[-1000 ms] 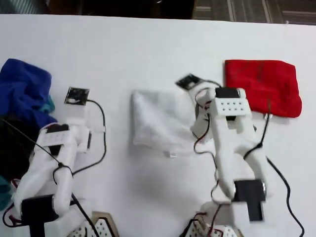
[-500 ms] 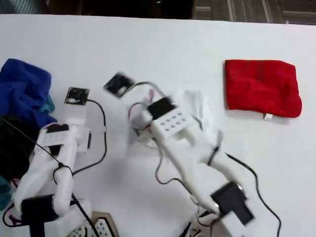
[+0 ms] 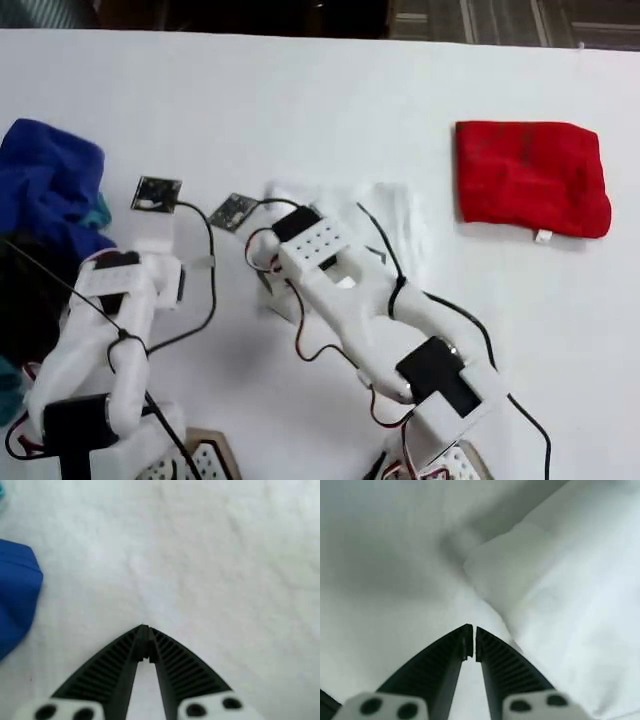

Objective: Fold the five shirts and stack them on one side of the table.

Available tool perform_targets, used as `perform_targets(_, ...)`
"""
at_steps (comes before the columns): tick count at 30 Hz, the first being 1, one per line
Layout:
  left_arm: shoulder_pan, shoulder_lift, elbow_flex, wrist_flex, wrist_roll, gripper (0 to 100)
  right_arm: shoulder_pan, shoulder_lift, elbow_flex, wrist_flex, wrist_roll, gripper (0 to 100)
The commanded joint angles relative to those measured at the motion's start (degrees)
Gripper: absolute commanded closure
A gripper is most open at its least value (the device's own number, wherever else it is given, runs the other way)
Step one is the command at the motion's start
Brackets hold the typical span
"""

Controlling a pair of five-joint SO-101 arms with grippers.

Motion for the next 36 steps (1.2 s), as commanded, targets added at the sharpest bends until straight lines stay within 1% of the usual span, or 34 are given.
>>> perform_targets(1, -0.53, -2.02, -0.22, -0.88, 0.0, 97, -0.31, -6.37, -2.02, 0.75, -0.09, 97.9)
perform_targets(3, -0.53, -2.02, -0.22, -0.88, 0.0, 97, -0.22, -9.8, -3.52, -0.4, -0.35, 97.9)
perform_targets(7, -0.53, -2.02, -0.13, -0.88, 0.0, 97, 0.66, -11.21, -2.73, -7.43, -0.53, 97.9)
perform_targets(11, -0.53, -2.02, -0.13, -0.88, 0.0, 97, 1.98, -6.2, 0.18, -13.67, -0.53, 97.9)
perform_targets(15, -0.53, -2.02, -0.13, -0.88, 0.0, 97, 4.88, 0.66, 0.18, -16.66, -0.44, 97.9)
perform_targets(18, -0.53, -2.02, -0.13, -0.88, 0.0, 97, 6.29, 3.91, 0.44, -15.52, -0.18, 97.9)
perform_targets(22, -0.53, -2.02, -0.13, -0.88, 0.0, 97, 6.11, 4.44, 0.53, -8.31, -0.09, 97.9)
perform_targets(25, -0.44, -2.02, -0.13, -0.88, 0.0, 97, 6.02, 4.44, 0.44, -5.05, -0.09, 97.9)
perform_targets(31, -0.35, -2.02, -0.13, -0.88, 0.0, 97, 5.93, 3.47, -0.97, -4.7, -0.09, 97.9)
perform_targets(36, -0.35, -2.02, -0.13, -0.88, -0.09, 97, 7.96, -3.91, -6.95, -4.44, -0.09, 97.9)
